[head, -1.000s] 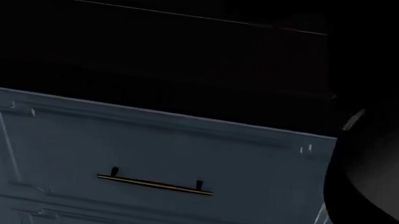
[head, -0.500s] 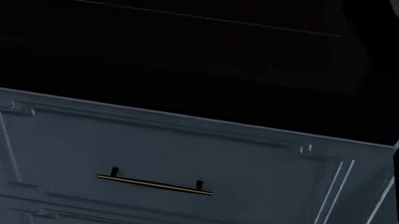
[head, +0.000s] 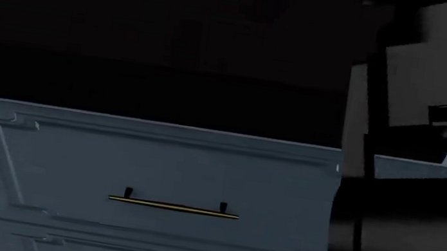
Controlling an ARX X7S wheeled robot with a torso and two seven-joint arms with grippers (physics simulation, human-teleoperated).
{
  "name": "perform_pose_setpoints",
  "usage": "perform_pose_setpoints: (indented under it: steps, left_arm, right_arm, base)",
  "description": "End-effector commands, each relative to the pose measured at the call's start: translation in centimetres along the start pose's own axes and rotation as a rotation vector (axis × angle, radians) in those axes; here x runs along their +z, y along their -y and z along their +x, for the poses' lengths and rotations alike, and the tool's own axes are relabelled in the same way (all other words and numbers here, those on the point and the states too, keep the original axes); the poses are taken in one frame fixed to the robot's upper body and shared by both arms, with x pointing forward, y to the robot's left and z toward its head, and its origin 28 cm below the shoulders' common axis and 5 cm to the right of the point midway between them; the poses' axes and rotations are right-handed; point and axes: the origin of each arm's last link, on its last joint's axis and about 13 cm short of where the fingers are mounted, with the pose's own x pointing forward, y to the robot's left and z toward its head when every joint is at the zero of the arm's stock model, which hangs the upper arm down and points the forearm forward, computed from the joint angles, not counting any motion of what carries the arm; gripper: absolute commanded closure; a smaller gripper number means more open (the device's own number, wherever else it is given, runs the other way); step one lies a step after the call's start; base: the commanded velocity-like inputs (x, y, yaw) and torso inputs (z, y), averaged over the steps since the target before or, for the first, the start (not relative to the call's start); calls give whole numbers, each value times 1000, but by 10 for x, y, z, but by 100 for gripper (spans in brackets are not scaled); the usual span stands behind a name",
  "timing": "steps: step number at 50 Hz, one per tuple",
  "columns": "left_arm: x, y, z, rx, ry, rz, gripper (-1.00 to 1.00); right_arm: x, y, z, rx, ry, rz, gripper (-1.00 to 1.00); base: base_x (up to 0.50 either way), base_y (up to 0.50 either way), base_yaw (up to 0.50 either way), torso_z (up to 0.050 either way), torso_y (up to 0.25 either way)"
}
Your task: Close the oven door
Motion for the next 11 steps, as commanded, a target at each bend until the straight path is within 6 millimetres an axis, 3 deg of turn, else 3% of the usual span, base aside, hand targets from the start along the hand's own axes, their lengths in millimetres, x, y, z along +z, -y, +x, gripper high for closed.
perform_pose_setpoints:
  steps: [1, 7, 11]
  left_arm:
    - [5, -17, 3, 83, -17, -24, -100]
    - [14, -16, 0, 57, 11, -8, -100]
    - [32, -12, -6, 41, 77, -2, -100]
  right_arm:
    - [-4, -10, 0, 63, -46, -23, -100]
    - [6, -5, -2, 67, -14, -19, -100]
    - [25, 0, -5, 68, 86, -44, -100]
  base:
    - [0, 0, 0, 0, 0]
    - [0, 0, 0, 0, 0]
    - [0, 0, 0, 0, 0]
